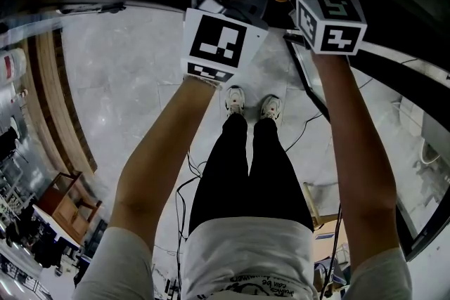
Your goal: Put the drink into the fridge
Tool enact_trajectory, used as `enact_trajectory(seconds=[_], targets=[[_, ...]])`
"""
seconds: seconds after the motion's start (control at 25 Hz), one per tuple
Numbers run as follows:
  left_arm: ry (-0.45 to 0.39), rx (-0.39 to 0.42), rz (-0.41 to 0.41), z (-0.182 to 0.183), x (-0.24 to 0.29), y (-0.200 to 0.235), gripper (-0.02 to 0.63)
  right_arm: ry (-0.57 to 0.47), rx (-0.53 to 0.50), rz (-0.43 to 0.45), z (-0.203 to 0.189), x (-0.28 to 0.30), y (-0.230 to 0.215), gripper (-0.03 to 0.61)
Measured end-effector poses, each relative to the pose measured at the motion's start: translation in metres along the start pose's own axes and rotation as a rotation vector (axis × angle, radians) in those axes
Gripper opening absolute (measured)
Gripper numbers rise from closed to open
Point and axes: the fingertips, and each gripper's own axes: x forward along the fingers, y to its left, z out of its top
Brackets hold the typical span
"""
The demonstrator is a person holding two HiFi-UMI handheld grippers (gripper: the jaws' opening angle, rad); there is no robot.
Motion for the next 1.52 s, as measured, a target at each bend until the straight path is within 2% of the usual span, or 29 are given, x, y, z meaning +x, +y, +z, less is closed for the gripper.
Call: enact_trajectory(seconds=[0.24,1.0,1.16,1.36,1.52], targets=[[0.009,-0.008,-0.004,-0.002,-0.004,0.000,0.021,0.011,0.028,-0.011,-0.007,-0.005,-0.002,0.405],[0.012,-0.048,0.025,0.000,-0.021,-0.015,0.023,0.000,0.089,-0.061,-0.022,-0.044,-0.001,0.394],[0.007,-0.052,0.028,0.006,-0.025,-0.020,0.022,-0.002,0.085,-0.066,-0.025,-0.058,0.001,0.370],[-0.019,-0.068,0.013,0.011,-0.032,-0.033,0.021,-0.010,0.084,-0.058,-0.034,-0.077,0.004,0.296],[-0.036,-0.067,-0.002,0.032,-0.038,-0.028,0.021,-0.020,0.043,-0.026,-0.013,-0.088,0.014,0.252]])
